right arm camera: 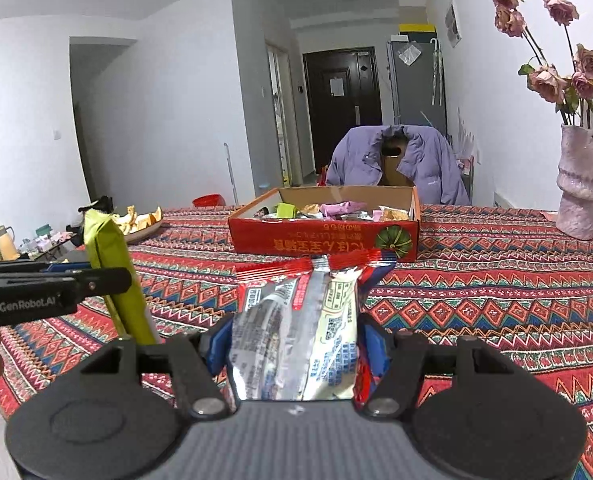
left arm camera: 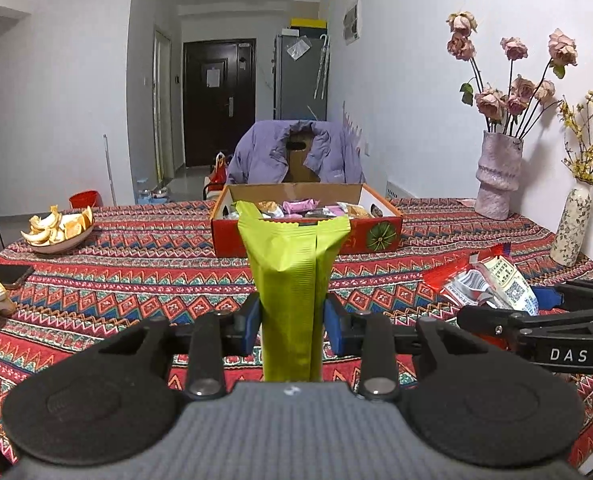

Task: Organize snacks
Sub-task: 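Lift both held packets and carry them over the cardboard box, then open both grippers to drop the packets into the box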

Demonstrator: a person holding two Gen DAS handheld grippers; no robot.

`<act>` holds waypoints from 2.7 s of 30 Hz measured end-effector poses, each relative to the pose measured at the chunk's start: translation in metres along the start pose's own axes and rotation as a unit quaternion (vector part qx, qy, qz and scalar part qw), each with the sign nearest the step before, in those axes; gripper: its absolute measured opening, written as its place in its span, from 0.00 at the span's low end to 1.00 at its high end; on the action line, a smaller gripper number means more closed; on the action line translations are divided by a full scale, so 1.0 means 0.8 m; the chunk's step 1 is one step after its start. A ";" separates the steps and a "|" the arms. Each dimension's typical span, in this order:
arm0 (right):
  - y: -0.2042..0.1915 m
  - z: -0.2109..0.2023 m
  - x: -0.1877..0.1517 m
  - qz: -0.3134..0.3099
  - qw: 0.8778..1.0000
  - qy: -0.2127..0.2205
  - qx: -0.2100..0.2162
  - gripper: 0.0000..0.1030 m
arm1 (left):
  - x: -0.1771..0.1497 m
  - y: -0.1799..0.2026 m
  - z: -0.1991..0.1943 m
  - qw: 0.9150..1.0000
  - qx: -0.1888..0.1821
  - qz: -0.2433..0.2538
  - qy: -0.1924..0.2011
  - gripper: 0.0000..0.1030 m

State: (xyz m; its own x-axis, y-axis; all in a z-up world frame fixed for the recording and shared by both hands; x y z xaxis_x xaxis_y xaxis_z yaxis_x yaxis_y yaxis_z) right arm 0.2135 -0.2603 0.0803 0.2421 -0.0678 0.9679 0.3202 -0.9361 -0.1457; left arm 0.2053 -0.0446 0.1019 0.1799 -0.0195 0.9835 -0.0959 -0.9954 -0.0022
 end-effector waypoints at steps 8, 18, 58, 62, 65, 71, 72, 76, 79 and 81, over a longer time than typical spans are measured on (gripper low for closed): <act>-0.002 -0.004 0.004 0.000 1.000 0.005 0.001 0.62 | 0.002 -0.002 0.000 1.000 0.002 -0.002 0.003 0.33; 0.007 0.033 0.020 -0.001 1.000 0.001 0.004 0.62 | 0.009 -0.018 0.041 0.999 -0.004 -0.022 -0.023 0.33; 0.139 0.535 0.087 0.045 0.996 -0.075 -0.022 0.63 | 0.077 -0.069 0.538 0.985 -0.073 -0.054 -0.146 0.34; 0.140 0.565 0.061 0.037 0.993 -0.101 -0.038 0.65 | 0.056 -0.066 0.564 0.983 -0.064 -0.048 -0.165 0.54; 0.139 0.566 0.053 0.035 0.994 -0.097 -0.036 0.70 | 0.049 -0.068 0.576 0.984 -0.057 -0.047 -0.164 0.67; 0.145 0.541 0.066 0.025 0.995 -0.088 -0.043 0.78 | 0.052 -0.072 0.564 0.987 -0.052 -0.037 -0.151 0.71; 0.148 0.538 0.069 0.031 0.995 -0.089 -0.044 0.80 | 0.054 -0.072 0.560 0.987 -0.050 -0.034 -0.148 0.72; 0.154 0.525 0.082 0.016 0.994 -0.099 -0.052 0.82 | 0.060 -0.076 0.543 0.988 -0.044 -0.030 -0.145 0.75; 0.156 0.506 0.094 0.006 0.993 -0.097 -0.060 0.82 | 0.063 -0.083 0.527 0.989 -0.034 -0.028 -0.143 0.79; 0.159 0.491 0.103 0.003 0.993 -0.096 -0.065 0.84 | 0.067 -0.087 0.515 0.989 -0.027 -0.026 -0.141 0.80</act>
State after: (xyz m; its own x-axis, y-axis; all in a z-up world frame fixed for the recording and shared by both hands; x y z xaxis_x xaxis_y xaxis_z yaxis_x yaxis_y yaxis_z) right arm 0.6337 -0.2496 0.0608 0.4180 -0.0189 0.9082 0.2006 -0.9732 -0.1125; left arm 0.6249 -0.0149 0.0802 0.4520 -0.0004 0.8920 -0.1290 -0.9895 0.0649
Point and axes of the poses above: each gripper's, at about its wrist camera, not at the fingertips, and z roughly the way its jaws point, y to its right, x to its top, the point moved 1 cm from there along z, roughly the way its jaws point, and after that the axes turned 14 degrees about y, right-handed, at the moved point
